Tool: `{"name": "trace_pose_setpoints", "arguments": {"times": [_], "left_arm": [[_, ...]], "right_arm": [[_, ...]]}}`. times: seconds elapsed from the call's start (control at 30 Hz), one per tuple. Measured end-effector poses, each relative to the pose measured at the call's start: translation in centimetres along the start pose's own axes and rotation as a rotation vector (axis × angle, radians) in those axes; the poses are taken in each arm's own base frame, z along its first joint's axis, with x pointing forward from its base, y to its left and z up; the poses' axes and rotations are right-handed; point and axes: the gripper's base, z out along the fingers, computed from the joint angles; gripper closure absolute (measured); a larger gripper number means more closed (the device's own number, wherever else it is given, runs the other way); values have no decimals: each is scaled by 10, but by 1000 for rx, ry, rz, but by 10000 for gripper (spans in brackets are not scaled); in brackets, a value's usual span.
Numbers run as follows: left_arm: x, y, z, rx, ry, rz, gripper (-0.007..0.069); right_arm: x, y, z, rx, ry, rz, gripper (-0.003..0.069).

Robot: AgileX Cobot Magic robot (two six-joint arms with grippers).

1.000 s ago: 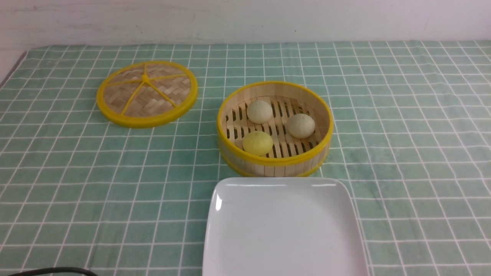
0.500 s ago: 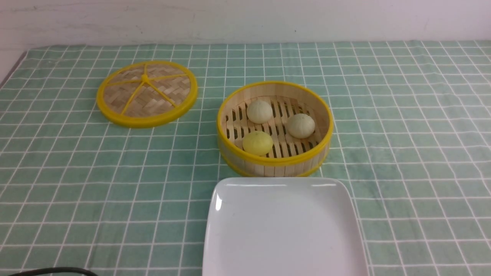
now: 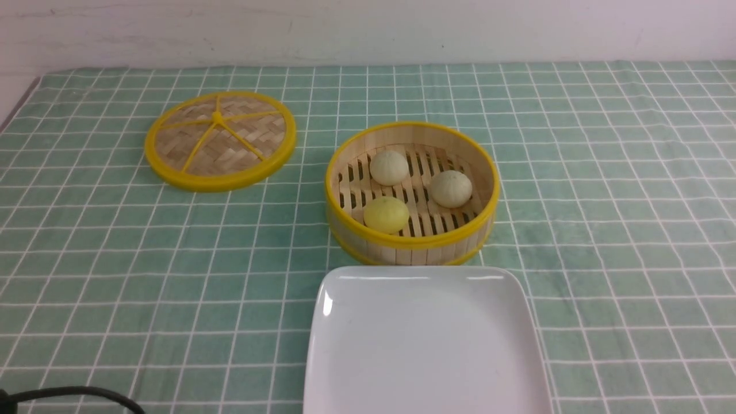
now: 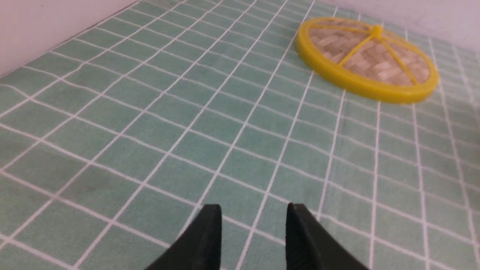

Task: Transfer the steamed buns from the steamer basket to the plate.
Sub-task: Use the right arm to grab the steamed stuffed bun that is closest to it

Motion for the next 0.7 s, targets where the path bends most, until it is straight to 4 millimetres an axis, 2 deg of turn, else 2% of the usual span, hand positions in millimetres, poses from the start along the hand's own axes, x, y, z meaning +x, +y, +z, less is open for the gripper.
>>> {"name": "trace_pose_setpoints", "arguments": {"times": [0.2, 0.4, 0.6, 0.7], "left_arm": [[-11, -4, -1, 59, -118, -156, 351], [-21, -6, -3, 100, -222, -281, 351], [-22, -6, -3, 123, -226, -427, 351], [-21, -8, -3, 128, -189, -442, 351]], "right_arm": [[1, 1, 0, -13, 13, 98, 237], [6, 0, 0, 9, 71, 119, 237], [9, 0, 0, 12, 96, 145, 237], [9, 0, 0, 5, 101, 168, 237]]}}
